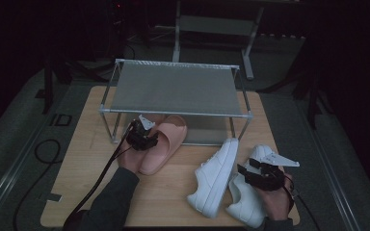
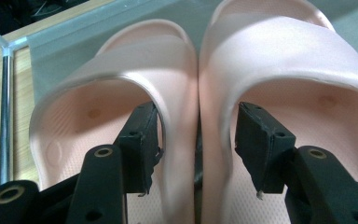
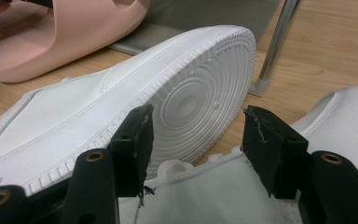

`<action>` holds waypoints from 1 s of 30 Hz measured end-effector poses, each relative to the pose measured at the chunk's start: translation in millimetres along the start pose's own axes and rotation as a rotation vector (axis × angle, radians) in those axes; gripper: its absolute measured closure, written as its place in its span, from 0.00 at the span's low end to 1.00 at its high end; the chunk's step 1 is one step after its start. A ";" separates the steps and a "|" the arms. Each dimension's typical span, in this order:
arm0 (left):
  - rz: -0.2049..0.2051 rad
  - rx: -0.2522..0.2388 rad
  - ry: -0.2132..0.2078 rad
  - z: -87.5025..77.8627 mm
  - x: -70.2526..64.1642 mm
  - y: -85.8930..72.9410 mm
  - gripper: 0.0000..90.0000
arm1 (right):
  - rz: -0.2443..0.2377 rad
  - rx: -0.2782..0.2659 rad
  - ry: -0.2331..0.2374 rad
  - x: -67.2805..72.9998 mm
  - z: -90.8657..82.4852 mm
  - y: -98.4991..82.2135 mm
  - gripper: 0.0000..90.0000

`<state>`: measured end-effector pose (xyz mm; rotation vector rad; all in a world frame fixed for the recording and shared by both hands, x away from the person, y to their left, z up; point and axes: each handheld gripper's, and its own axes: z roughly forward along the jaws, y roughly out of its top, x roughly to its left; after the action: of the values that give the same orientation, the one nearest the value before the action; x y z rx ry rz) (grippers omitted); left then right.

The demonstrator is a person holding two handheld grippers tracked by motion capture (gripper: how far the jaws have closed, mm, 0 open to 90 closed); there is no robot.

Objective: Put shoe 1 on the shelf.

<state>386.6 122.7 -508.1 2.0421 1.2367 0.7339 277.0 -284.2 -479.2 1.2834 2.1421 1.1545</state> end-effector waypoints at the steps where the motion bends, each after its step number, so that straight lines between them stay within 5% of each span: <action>1: 0.007 -0.005 -0.002 -2.8 0.3 -1.1 0.54 | 0.000 0.000 0.000 0.0 0.0 0.0 0.47; 12: 0.042 -0.037 -0.075 -38.6 0.6 -13.1 0.59 | -0.003 0.001 -0.001 0.6 0.0 0.0 0.47; 26: 0.042 0.046 -0.162 -73.4 14.0 -59.9 0.99 | -0.005 0.002 -0.002 1.0 0.1 0.0 0.47; 30: 0.062 0.080 -0.178 -78.3 13.3 -70.8 1.00 | -0.007 0.002 -0.002 1.3 0.2 0.1 0.47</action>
<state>295.7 178.1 -509.1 2.1677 1.1217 0.5248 276.6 -283.0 -479.1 1.2763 2.1454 1.1484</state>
